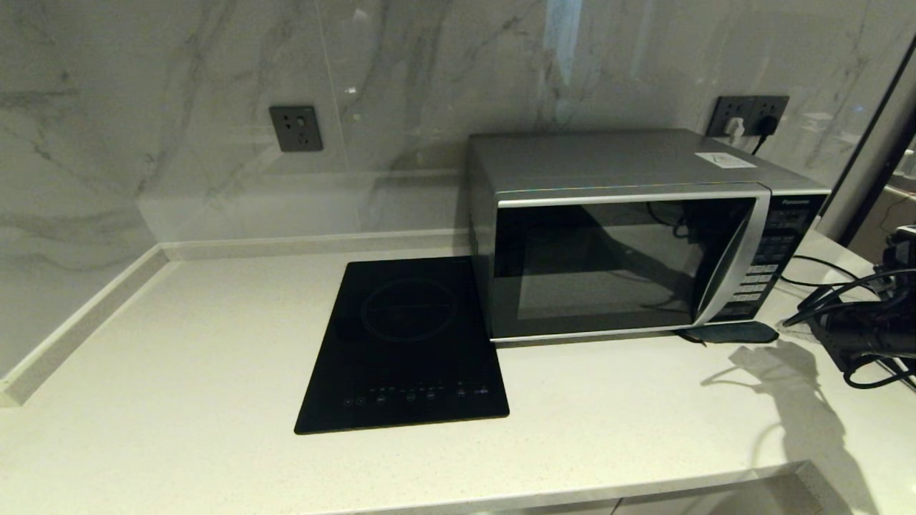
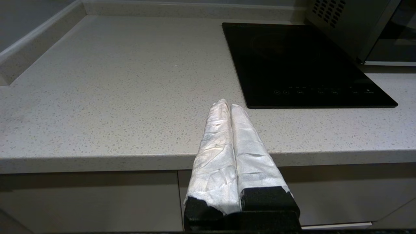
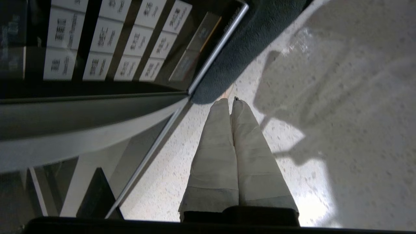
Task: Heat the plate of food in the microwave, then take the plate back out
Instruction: Close the microwave oven
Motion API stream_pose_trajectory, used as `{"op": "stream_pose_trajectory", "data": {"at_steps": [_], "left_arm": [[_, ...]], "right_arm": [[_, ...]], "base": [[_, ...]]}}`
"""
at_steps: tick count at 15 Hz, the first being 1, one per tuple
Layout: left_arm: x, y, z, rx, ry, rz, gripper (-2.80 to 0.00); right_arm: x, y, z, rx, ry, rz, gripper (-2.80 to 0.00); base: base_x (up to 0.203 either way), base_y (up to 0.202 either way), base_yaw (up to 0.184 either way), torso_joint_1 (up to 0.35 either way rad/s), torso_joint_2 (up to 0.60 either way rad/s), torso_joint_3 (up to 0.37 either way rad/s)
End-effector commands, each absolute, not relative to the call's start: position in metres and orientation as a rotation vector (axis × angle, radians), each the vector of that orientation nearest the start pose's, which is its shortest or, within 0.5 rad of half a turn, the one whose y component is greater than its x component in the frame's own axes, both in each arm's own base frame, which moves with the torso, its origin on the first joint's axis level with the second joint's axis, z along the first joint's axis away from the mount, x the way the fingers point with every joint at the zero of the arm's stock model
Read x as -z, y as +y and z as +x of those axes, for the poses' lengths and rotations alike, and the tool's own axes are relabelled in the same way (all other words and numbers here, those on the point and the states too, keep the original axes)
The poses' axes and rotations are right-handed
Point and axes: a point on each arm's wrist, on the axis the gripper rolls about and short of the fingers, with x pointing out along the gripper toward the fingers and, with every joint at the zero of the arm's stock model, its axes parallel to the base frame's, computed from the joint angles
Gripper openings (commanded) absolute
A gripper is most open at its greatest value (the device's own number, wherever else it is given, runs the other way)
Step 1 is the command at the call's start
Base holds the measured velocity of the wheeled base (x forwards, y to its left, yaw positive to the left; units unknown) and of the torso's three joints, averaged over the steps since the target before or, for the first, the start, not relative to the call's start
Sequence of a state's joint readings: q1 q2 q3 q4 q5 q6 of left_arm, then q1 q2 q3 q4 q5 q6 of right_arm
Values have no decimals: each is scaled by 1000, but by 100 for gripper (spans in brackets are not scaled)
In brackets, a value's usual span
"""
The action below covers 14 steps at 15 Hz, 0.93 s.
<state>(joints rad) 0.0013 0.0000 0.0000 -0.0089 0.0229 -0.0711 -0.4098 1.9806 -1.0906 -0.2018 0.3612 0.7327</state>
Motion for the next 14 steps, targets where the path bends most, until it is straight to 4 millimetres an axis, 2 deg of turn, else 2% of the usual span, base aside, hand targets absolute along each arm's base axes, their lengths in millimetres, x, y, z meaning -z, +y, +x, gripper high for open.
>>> {"op": "stream_pose_trajectory", "data": {"at_steps": [1, 4, 8, 14], "left_arm": [[-76, 0, -23, -24, -9, -72, -280], [-76, 0, -23, -24, -9, -72, -280], [-76, 0, -23, -24, -9, -72, -280], [-76, 0, -23, -24, -9, -72, -280]], "right_arm": [[-113, -142, 348, 284, 598, 980, -280], [-120, -144, 357, 262, 554, 965, -280], [-119, -141, 358, 256, 561, 965, -280], [-102, -144, 370, 266, 590, 978, -280]], "base": [[0, 0, 0, 0, 0, 0], [0, 0, 0, 0, 0, 0], [0, 0, 0, 0, 0, 0], [0, 0, 0, 0, 0, 0]]}}
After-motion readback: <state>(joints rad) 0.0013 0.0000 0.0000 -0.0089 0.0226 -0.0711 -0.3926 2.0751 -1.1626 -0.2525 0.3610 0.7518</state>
